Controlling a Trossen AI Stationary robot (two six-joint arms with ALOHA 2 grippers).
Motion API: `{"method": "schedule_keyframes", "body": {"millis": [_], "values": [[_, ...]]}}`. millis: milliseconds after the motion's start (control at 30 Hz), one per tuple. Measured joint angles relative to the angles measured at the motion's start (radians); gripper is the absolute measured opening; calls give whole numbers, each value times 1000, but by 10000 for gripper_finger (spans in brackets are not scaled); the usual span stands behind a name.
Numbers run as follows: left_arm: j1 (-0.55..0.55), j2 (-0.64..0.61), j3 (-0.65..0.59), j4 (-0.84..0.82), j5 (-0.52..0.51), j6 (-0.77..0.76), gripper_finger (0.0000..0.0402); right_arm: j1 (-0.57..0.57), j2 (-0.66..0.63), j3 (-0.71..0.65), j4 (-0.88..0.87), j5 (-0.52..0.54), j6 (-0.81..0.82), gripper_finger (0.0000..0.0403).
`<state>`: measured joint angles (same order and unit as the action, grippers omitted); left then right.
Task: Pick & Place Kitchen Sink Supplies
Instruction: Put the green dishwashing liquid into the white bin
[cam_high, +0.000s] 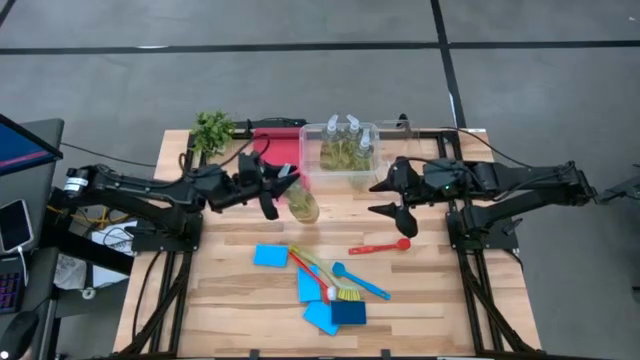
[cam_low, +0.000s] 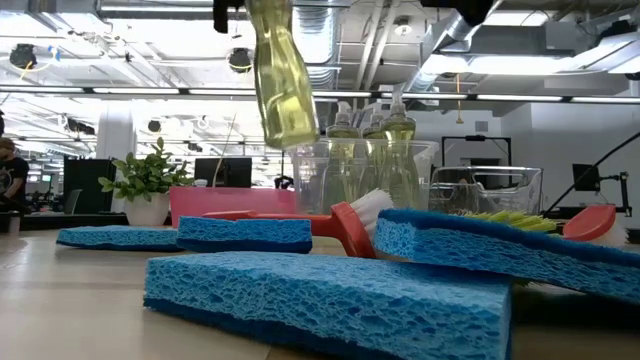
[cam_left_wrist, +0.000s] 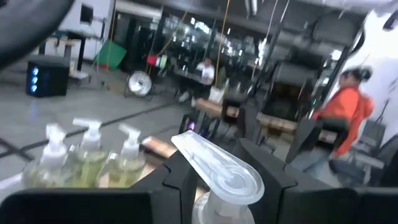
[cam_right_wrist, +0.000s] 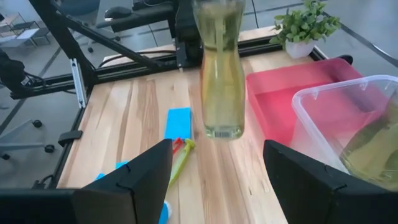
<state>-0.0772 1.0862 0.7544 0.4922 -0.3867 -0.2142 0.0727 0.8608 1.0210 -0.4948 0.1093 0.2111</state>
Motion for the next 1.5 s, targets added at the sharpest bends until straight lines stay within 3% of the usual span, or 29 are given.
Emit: {"method": "schedule_keyframes", "body": {"millis": [367, 933, 1500], "values": [[44, -13, 0, 197, -2, 30, 106, 0, 9, 0, 1, 0, 0, 245], [241, -1, 1, 328, -3, 24, 106, 0, 9, 0, 1, -4, 26, 245], [375, 265, 30, 493, 7, -37, 106, -2, 9, 0, 1, -4, 26, 245]]}}
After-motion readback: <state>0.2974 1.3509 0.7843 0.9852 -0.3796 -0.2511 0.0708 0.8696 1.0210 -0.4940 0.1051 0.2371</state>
